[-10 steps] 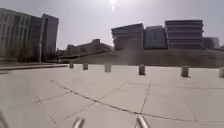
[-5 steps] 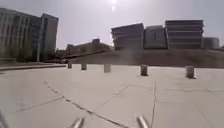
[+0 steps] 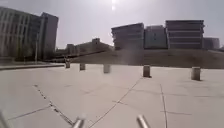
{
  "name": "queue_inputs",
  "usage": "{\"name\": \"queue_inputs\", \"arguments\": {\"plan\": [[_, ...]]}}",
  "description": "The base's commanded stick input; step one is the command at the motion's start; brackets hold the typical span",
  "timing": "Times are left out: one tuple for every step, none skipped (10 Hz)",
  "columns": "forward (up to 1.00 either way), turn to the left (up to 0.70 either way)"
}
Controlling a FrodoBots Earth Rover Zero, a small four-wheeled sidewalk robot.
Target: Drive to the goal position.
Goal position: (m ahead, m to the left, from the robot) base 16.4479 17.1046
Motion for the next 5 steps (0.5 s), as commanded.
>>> {"name": "queue_inputs", "arguments": {"plan": [[0.70, -0.07], [0.70, 0.01], [0.70, 0.01], [0.70, 0.01], [0.70, 0.01]]}}
